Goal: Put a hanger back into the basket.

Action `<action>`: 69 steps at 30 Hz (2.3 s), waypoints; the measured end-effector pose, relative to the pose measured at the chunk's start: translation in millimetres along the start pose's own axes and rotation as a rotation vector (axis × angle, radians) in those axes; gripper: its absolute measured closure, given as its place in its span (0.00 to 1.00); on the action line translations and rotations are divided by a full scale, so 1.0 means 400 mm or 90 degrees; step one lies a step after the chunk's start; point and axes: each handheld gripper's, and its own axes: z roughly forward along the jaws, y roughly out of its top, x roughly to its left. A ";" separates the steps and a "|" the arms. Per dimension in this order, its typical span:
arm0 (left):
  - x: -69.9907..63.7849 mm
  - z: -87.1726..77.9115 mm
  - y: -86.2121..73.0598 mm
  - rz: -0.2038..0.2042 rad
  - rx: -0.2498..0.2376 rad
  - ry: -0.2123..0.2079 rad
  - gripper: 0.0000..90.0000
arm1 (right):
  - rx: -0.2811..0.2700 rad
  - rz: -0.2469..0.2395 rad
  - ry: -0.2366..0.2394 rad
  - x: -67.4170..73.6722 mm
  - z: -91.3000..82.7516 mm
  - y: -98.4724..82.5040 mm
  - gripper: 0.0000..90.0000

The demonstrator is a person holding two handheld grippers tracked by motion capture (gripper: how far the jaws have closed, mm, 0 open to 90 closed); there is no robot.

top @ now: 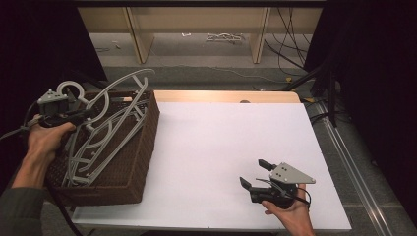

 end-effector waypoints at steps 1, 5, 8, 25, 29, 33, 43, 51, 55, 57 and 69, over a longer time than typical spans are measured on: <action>0.002 0.002 -0.004 -0.002 -0.003 -0.001 0.91 | 0.001 -0.001 0.001 0.000 0.000 0.000 0.20; 0.013 0.006 -0.022 0.014 0.006 0.004 0.90 | 0.003 -0.004 0.001 -0.002 0.000 -0.001 0.20; 0.019 0.012 -0.040 0.017 0.020 0.006 0.90 | -0.003 -0.011 0.001 -0.001 0.003 -0.003 0.20; 0.045 0.036 -0.114 0.057 0.107 0.026 0.90 | -0.001 -0.010 0.003 -0.006 0.009 -0.005 0.19; 0.033 0.055 -0.120 0.071 0.129 0.025 0.90 | 0.009 0.000 0.000 -0.009 0.006 -0.005 0.19; 0.036 0.057 -0.124 0.068 0.131 0.028 0.90 | 0.001 -0.006 -0.003 -0.011 0.007 -0.005 0.19; 0.031 0.092 -0.141 0.059 0.160 0.076 0.88 | 0.014 -0.006 0.001 -0.010 0.008 -0.006 0.19; 0.031 0.083 -0.138 0.033 0.167 0.105 0.68 | 0.003 -0.005 0.004 -0.010 0.011 -0.007 0.19; 0.032 0.056 -0.131 -0.006 0.132 0.125 0.58 | 0.002 -0.004 0.003 -0.010 0.011 -0.007 0.19; 0.025 0.044 -0.126 -0.022 0.111 0.123 0.53 | 0.002 -0.007 0.002 -0.010 0.011 -0.007 0.19; -0.089 -0.019 -0.088 -0.104 -0.008 0.025 0.39 | 0.014 -0.007 0.003 -0.010 0.007 -0.006 0.19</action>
